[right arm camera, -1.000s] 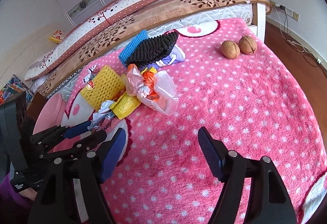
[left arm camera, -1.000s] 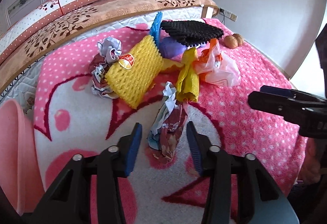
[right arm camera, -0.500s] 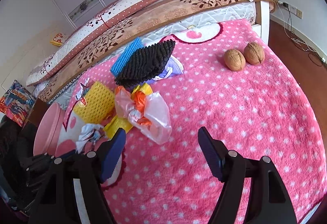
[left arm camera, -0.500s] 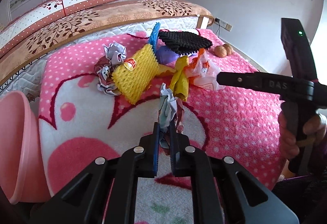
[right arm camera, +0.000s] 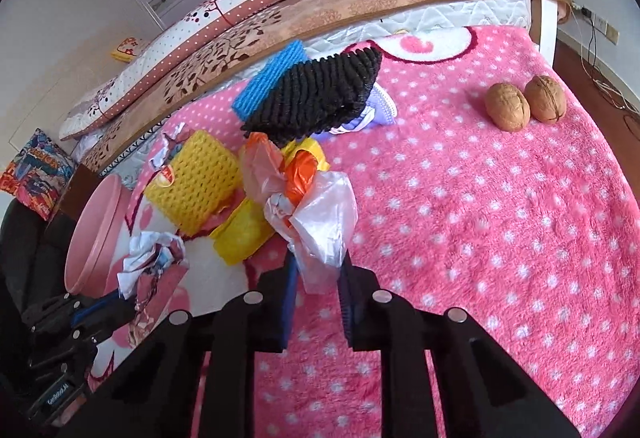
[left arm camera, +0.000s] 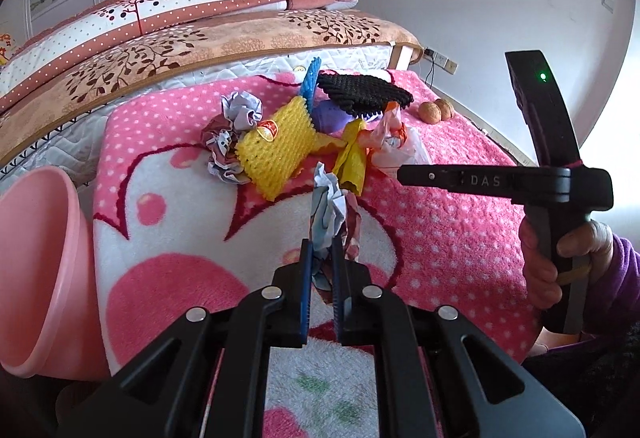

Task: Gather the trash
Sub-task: 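Carry wrapper in left tool and orange-white bag in right tool over bucket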

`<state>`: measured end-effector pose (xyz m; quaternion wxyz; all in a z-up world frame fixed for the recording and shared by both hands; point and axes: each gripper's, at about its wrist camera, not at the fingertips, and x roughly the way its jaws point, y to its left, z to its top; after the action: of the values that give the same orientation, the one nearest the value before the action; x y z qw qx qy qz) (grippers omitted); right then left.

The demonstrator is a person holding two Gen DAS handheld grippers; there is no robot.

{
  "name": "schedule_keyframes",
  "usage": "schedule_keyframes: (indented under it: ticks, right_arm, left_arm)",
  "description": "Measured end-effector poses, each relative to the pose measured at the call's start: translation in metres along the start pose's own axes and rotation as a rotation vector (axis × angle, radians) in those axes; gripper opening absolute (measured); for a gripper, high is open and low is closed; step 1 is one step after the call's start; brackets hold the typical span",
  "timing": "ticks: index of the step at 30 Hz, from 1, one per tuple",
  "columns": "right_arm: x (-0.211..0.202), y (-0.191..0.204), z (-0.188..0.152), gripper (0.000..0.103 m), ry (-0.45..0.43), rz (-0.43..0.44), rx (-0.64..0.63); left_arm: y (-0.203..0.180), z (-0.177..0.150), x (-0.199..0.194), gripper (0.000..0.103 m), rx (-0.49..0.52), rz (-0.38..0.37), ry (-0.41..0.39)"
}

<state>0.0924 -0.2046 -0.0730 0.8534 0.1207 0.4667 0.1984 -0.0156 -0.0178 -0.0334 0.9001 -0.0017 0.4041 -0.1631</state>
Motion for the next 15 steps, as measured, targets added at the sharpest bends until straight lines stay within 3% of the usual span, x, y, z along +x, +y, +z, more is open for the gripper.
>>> schedule_keyframes:
  ticks: [15]
  right_arm:
    - [-0.041,0.044,-0.022,0.016,-0.046,0.065,-0.100]
  left_arm:
    - [0.015,0.002,-0.040,0.008,-0.080,0.059,-0.125]
